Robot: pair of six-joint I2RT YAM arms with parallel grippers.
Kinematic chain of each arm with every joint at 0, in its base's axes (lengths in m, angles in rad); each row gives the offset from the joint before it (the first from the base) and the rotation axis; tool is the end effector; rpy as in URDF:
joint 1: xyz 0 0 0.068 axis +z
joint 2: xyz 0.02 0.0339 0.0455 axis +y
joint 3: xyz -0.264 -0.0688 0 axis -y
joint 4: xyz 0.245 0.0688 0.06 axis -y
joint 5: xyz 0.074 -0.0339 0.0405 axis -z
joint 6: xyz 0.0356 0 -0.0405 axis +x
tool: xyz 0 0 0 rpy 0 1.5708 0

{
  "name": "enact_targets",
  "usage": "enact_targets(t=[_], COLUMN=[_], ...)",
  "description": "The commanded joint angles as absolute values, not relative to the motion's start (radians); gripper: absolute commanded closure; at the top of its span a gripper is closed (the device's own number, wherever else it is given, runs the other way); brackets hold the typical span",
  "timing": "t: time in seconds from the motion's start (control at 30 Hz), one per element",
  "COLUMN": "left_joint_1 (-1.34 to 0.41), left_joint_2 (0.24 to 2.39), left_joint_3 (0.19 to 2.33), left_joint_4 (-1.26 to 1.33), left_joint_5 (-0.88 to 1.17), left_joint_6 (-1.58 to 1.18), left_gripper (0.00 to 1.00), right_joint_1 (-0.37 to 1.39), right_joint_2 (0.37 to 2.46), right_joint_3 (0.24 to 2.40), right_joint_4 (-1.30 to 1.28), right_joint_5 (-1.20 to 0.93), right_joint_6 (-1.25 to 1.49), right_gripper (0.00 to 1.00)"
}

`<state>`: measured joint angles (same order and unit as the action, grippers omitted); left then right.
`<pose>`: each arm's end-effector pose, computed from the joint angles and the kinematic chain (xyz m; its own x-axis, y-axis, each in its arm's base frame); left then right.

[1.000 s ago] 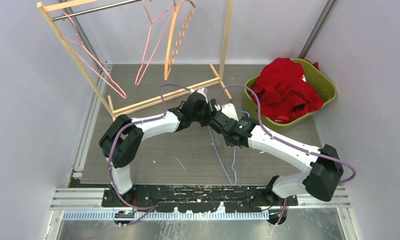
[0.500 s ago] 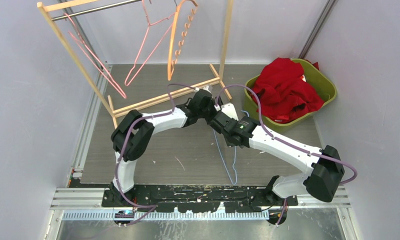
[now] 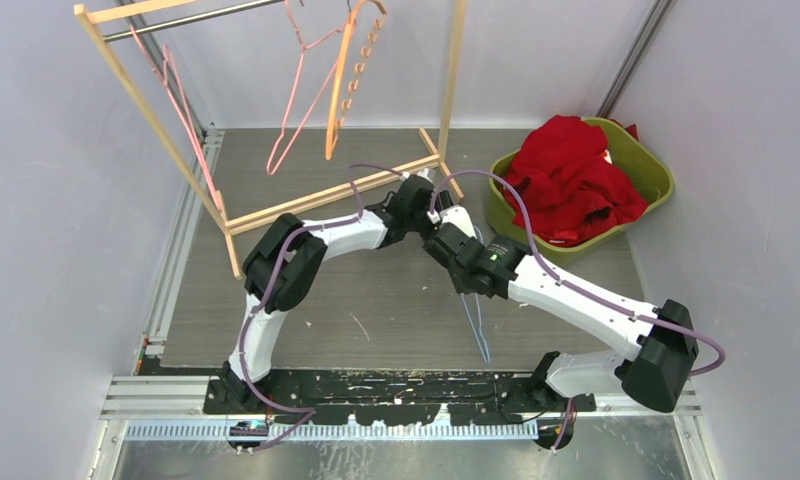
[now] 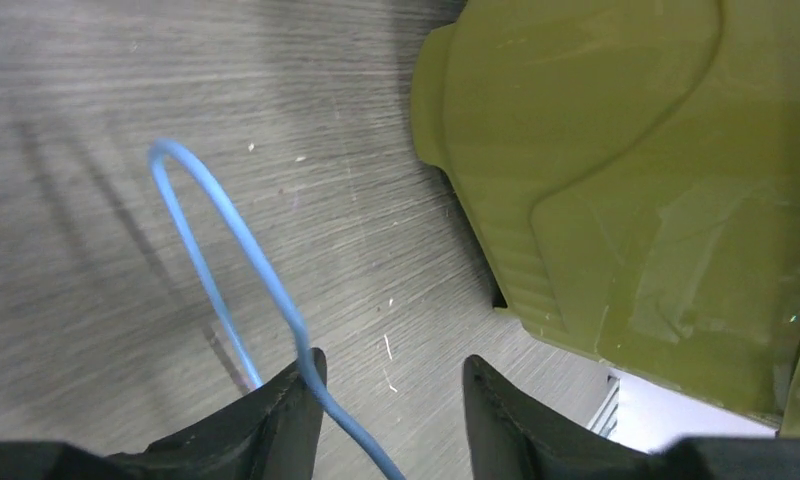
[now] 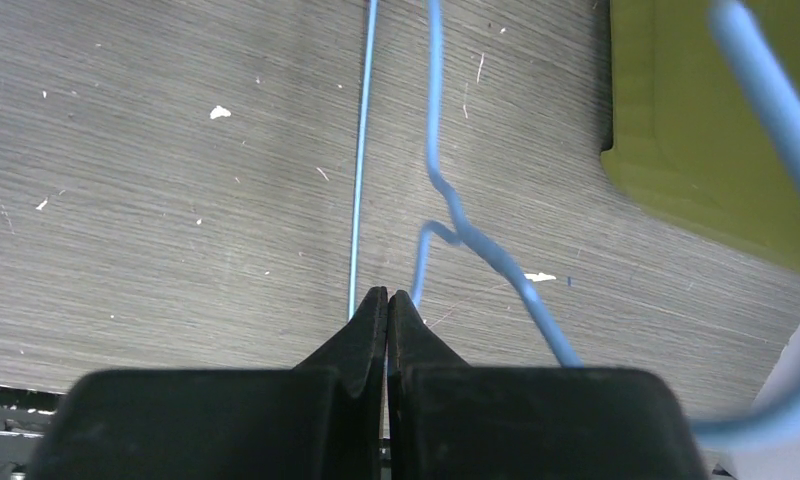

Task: Remove the skirt from the hanger
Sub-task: Pick up the hanger at the center of the board.

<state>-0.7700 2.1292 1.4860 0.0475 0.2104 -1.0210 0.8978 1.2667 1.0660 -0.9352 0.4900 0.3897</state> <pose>0.3408 -0.3409 0.1774 -0.8968 -0.2919 -0.3326 0.0771 0.6370 -0.7670 0.1611 0.1752 0.2797 -0.7381 -0.3881 -0.5519 -0.3091 0.9216 -0.2348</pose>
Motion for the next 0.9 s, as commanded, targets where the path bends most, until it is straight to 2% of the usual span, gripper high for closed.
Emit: enact_targets(t=[0.0, 0.03, 0.07, 0.37, 0.4, 0.47, 0.57, 0.63, 0.7, 0.87], left_joint_1=[-0.764, -0.763, -0.762, -0.749, -0.745, -0.739, -0.727, -0.724, -0.717, -0.705], left_joint_2=[2.167, 2.176, 2.182, 2.155, 2.149, 2.133, 2.098, 2.066, 2.041, 2.024], left_joint_3=[1.566, 1.575, 1.580, 1.580, 1.581, 1.587, 1.605, 1.607, 1.603, 1.612], left_joint_4=[0.064, 0.066, 0.066, 0.034, 0.016, -0.024, -0.115, -0.175, -0.215, -0.254], left_joint_5=[0.243, 0.252, 0.259, 0.282, 0.284, 0.289, 0.299, 0.292, 0.288, 0.306], left_joint_6=[-0.991, -0.993, -0.995, -0.935, -0.921, -0.890, -0.825, -0.772, -0.744, -0.736], left_gripper=[0.63, 0.86, 0.98, 1.00, 1.00, 1.00, 1.00, 1.00, 1.00, 1.00], right_joint_1=[0.905, 0.905, 0.905, 0.905, 0.905, 0.904, 0.905, 0.904, 0.904, 0.904], right_joint_2=[1.224, 1.223, 1.223, 1.205, 1.200, 1.183, 1.136, 1.104, 1.079, 1.067], right_joint_3=[1.066, 1.064, 1.063, 1.054, 1.059, 1.062, 1.046, 1.031, 1.022, 1.006], right_joint_4=[-0.909, -0.907, -0.909, -0.903, -0.912, -0.934, -0.953, -0.953, -0.949, -0.933], right_joint_5=[0.471, 0.471, 0.471, 0.517, 0.531, 0.559, 0.576, 0.571, 0.548, 0.498], right_joint_6=[0.354, 0.352, 0.349, 0.358, 0.356, 0.356, 0.352, 0.350, 0.340, 0.333], right_gripper=[0.99, 0.99, 0.99, 0.97, 0.84, 0.71, 0.42, 0.20, 0.12, 0.09])
